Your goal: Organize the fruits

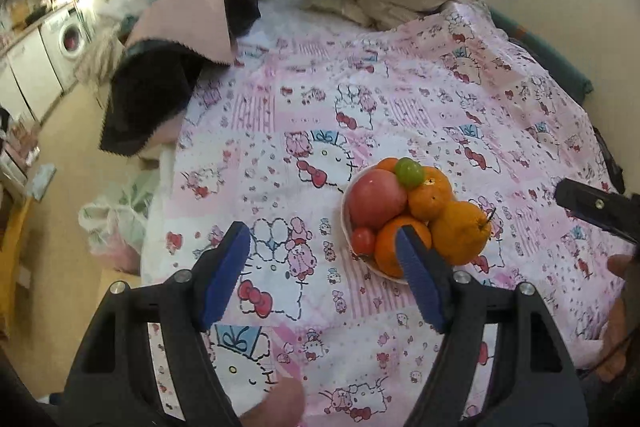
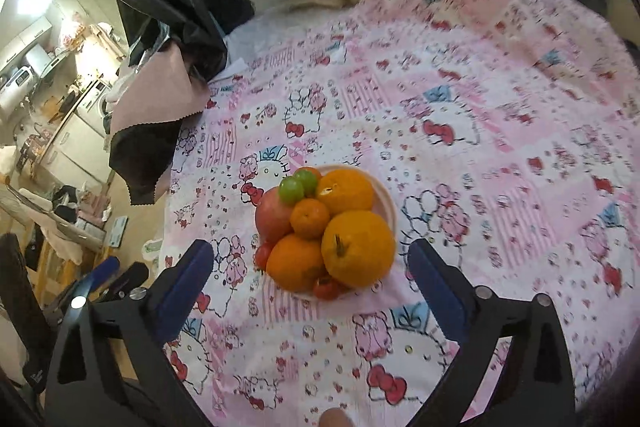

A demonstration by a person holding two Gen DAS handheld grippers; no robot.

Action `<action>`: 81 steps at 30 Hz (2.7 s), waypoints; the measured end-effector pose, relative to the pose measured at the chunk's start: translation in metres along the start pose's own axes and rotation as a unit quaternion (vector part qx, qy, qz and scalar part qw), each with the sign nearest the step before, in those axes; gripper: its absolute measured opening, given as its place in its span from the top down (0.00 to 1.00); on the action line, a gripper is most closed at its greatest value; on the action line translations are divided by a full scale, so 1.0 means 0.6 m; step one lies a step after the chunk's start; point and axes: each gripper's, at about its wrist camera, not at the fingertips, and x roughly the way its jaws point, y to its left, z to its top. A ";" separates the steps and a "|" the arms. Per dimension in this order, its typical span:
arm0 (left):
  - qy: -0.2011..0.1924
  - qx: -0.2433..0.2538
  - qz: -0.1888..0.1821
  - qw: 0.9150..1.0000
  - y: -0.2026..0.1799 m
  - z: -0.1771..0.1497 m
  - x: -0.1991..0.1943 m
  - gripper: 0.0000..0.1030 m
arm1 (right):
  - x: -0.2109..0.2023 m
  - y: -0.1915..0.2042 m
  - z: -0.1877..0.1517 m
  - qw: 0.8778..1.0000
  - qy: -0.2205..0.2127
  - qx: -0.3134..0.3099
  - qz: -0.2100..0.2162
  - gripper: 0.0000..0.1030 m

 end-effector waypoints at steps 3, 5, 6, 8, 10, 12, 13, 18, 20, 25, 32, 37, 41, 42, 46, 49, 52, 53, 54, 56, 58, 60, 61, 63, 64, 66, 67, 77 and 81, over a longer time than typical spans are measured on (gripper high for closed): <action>-0.011 -0.002 -0.003 1.000 -0.005 -0.020 -0.016 0.10 | -0.029 0.019 -0.032 0.999 -0.026 -0.025 -0.028 0.01; -0.015 0.000 -0.002 1.000 -0.008 -0.032 -0.024 0.08 | -0.044 0.029 -0.057 0.997 -0.049 -0.036 -0.043 0.00; -0.016 0.004 0.001 1.000 -0.010 -0.039 -0.026 0.07 | -0.046 0.031 -0.068 0.996 -0.058 -0.041 -0.048 0.00; -0.017 0.006 0.005 1.000 -0.011 -0.048 -0.027 0.00 | -0.051 0.033 -0.090 0.994 -0.081 -0.049 -0.063 0.00; -0.017 -0.003 0.004 1.000 -0.007 -0.056 -0.025 0.00 | -0.050 0.033 -0.108 0.990 -0.098 -0.062 -0.079 0.00; -0.014 -0.007 -0.001 1.000 -0.007 -0.060 -0.019 0.00 | -0.041 0.032 -0.115 0.988 -0.101 -0.072 -0.092 0.00; -0.013 -0.001 -0.004 1.000 -0.009 -0.059 -0.015 0.00 | -0.037 0.033 -0.116 0.987 -0.101 -0.078 -0.095 0.00; -0.021 0.005 0.003 1.000 -0.017 -0.056 -0.002 0.00 | -0.019 0.028 -0.114 0.988 -0.096 -0.074 -0.100 0.00; -0.022 0.006 0.001 1.000 -0.020 -0.055 -0.001 0.00 | -0.019 0.029 -0.114 0.987 -0.097 -0.072 -0.105 0.00; -0.016 0.006 -0.002 1.000 -0.019 -0.055 0.003 0.00 | -0.016 0.040 -0.114 0.986 -0.098 -0.087 -0.108 0.00; -0.016 0.005 -0.004 1.000 -0.019 -0.054 0.001 0.00 | -0.014 0.037 -0.115 0.986 -0.092 -0.084 -0.110 0.00; -0.020 0.008 -0.005 1.000 -0.022 -0.055 -0.002 0.00 | -0.013 0.039 -0.116 0.986 -0.090 -0.086 -0.110 0.00; -0.019 0.006 -0.008 1.000 -0.021 -0.054 -0.002 0.00 | -0.013 0.041 -0.116 0.986 -0.091 -0.089 -0.110 0.00; -0.019 0.007 -0.008 1.000 -0.021 -0.054 -0.002 0.00 | -0.013 0.041 -0.116 0.986 -0.090 -0.089 -0.110 0.00; -0.019 0.007 -0.008 1.000 -0.021 -0.055 -0.003 0.00 | -0.012 0.043 -0.117 0.986 -0.089 -0.089 -0.111 0.00; -0.018 0.008 -0.009 1.000 -0.021 -0.055 -0.003 0.00 | -0.011 0.042 -0.117 0.986 -0.089 -0.087 -0.110 0.00; -0.018 0.008 -0.009 1.000 -0.021 -0.055 -0.003 0.00 | -0.010 0.042 -0.118 0.986 -0.087 -0.087 -0.110 0.00; -0.018 0.007 -0.009 1.000 -0.021 -0.055 -0.003 0.00 | -0.010 0.042 -0.117 0.986 -0.087 -0.087 -0.110 0.00; -0.018 0.008 -0.009 1.000 -0.021 -0.055 -0.003 0.00 | -0.010 0.042 -0.117 0.986 -0.087 -0.087 -0.110 0.00; -0.018 0.008 -0.008 1.000 -0.021 -0.055 -0.003 0.00 | -0.010 0.041 -0.117 0.986 -0.088 -0.087 -0.110 0.00; -0.018 0.008 -0.009 1.000 -0.021 -0.055 -0.003 0.00 | -0.009 0.042 -0.117 0.986 -0.088 -0.087 -0.110 0.00; -0.018 0.007 -0.009 1.000 -0.022 -0.055 -0.003 0.00 | -0.010 0.042 -0.117 0.986 -0.087 -0.086 -0.110 0.00; -0.018 0.008 -0.008 1.000 -0.021 -0.055 -0.003 0.00 | -0.010 0.042 -0.118 0.986 -0.087 -0.085 -0.110 0.00; -0.018 0.008 -0.009 1.000 -0.021 -0.056 -0.002 0.00 | -0.009 0.041 -0.119 0.987 -0.086 -0.085 -0.109 0.00; -0.018 0.008 -0.009 1.000 -0.021 -0.056 -0.002 0.00 | -0.008 0.040 -0.118 0.986 -0.087 -0.086 -0.109 0.00; -0.018 0.008 -0.009 1.000 -0.021 -0.056 -0.002 0.00 | -0.008 0.040 -0.118 0.986 -0.087 -0.086 -0.110 0.00; -0.017 0.008 -0.009 1.000 -0.021 -0.056 -0.002 0.00 | -0.008 0.040 -0.119 0.986 -0.087 -0.085 -0.110 0.00; -0.018 0.009 -0.009 1.000 -0.021 -0.058 -0.002 0.00 | -0.007 0.037 -0.118 0.986 -0.086 -0.085 -0.111 0.00; -0.017 0.008 -0.009 1.000 -0.022 -0.057 -0.002 0.00 | -0.006 0.039 -0.118 0.987 -0.085 -0.084 -0.111 0.00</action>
